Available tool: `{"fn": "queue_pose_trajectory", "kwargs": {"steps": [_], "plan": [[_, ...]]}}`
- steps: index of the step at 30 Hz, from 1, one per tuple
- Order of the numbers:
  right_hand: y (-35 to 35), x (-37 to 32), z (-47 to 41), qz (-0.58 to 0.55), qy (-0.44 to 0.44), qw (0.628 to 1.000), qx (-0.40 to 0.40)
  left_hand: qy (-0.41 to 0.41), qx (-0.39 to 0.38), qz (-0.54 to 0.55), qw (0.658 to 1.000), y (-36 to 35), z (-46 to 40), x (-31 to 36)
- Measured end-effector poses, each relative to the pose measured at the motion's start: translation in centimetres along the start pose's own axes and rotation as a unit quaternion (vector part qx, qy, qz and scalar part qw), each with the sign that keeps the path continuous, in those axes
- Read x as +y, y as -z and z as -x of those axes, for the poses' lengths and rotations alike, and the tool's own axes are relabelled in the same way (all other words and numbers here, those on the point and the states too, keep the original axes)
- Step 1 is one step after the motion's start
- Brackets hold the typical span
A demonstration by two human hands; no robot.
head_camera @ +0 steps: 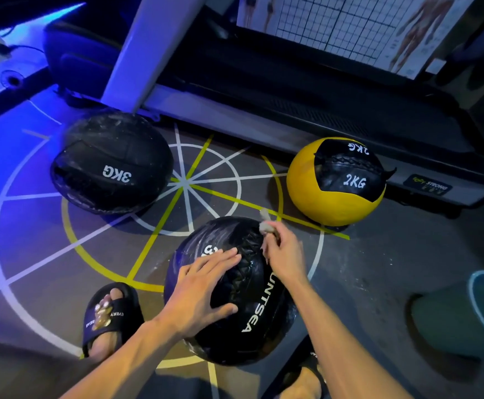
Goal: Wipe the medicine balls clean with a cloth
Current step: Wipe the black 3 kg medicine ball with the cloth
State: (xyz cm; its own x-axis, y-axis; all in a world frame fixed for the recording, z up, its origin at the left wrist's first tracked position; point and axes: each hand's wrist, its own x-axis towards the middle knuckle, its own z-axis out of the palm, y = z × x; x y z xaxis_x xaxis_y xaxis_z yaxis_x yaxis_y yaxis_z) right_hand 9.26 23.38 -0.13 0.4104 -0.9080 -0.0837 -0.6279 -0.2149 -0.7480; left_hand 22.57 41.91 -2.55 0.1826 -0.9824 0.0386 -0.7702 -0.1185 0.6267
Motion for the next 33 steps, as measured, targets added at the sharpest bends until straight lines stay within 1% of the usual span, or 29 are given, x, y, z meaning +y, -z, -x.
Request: {"fn": "queue_pose_trajectory", "kwargs": {"steps": [3, 4, 7, 8, 10, 11, 12, 13, 14, 15, 16, 17, 18, 20, 23, 25, 27, 29, 30, 31, 33], "plan": [[0.6, 0.1, -0.6, 0.014, -0.036, 0.999, 0.023, -0.001, -0.008, -0.006, 1.0, -0.1, -0.1, 0.6], [0.5, -0.1, -0.6, 0.015, -0.04, 0.999, 0.019, -0.003, -0.008, -0.009, 1.0, -0.2, -0.1, 0.7], [1.4, -1.5, -0.3, 0.035, 0.022, 0.999, -0.019, -0.001, -0.004, -0.017, 1.0, -0.3, 0.2, 0.7], [2.1, -2.1, -0.7, 0.016, 0.023, 1.0, -0.01, 0.001, -0.003, -0.017, 1.0, -0.4, 0.3, 0.6], [3.6, -3.1, -1.9, -0.04, 0.004, 0.998, 0.052, -0.005, -0.006, -0.025, 1.0, -0.5, 0.4, 1.1], [3.9, -3.7, -2.6, -0.041, 0.015, 0.996, 0.073, -0.007, -0.005, -0.029, 1.0, -0.6, 0.4, 1.3], [3.7, -4.3, -3.2, -0.019, 0.034, 0.998, 0.058, -0.009, -0.004, -0.032, 0.999, -0.7, 0.5, 1.6], [3.2, -5.0, -3.6, 0.003, 0.055, 0.998, 0.009, -0.011, -0.003, -0.035, 0.999, -0.9, 0.5, 1.8], [2.5, -5.4, -3.9, 0.033, 0.069, 0.995, -0.056, -0.013, -0.001, -0.038, 0.999, -1.0, 0.6, 2.0], [1.7, -5.5, -4.0, 0.076, 0.077, 0.987, -0.117, -0.014, -0.001, -0.041, 0.999, -1.2, 0.7, 2.2], [1.1, -5.5, -4.2, 0.126, 0.083, 0.976, -0.16, -0.016, -0.003, -0.046, 0.999, -1.3, 0.7, 2.3], [0.8, -5.4, -4.6, 0.175, 0.083, 0.964, -0.181, -0.018, -0.005, -0.051, 0.999, -1.3, 0.8, 2.4], [0.7, -5.4, -5.0, 0.21, 0.078, 0.957, -0.184, -0.02, -0.006, -0.053, 0.998, -1.3, 0.9, 2.5], [0.8, -5.4, -6.0, 0.234, 0.051, 0.956, -0.17, -0.02, -0.005, -0.055, 0.998, -1.4, 1.0, 2.5], [0.8, -4.9, -6.5, 0.2, 0.023, 0.97, -0.137, -0.018, 0.0, -0.059, 0.998, -1.6, 1.0, 2.5], [0.4, -4.8, -5.0, 0.167, 0.055, 0.977, -0.118, -0.017, -0.003, -0.055, 0.998, -1.7, 1.1, 2.5], [0.4, -4.6, -2.1, 0.141, 0.126, 0.973, -0.13, -0.016, -0.005, -0.054, 0.998, -1.7, 1.4, 2.3], [1.1, -4.5, 0.2, 0.144, 0.207, 0.951, -0.18, -0.012, -0.009, -0.056, 0.998, -1.7, 1.4, 2.0], [1.5, -4.4, 0.4, 0.154, 0.23, 0.94, -0.199, -0.013, -0.008, -0.059, 0.998, -1.7, 1.3, 2.0], [1.7, -4.4, -0.1, 0.167, 0.232, 0.938, -0.197, -0.016, -0.008, -0.063, 0.998, -1.7, 1.1, 2.1], [1.7, -4.3, -1.4, 0.174, 0.202, 0.954, -0.14, -0.026, -0.018, -0.072, 0.997, -1.9, 0.8, 3.0]]}}
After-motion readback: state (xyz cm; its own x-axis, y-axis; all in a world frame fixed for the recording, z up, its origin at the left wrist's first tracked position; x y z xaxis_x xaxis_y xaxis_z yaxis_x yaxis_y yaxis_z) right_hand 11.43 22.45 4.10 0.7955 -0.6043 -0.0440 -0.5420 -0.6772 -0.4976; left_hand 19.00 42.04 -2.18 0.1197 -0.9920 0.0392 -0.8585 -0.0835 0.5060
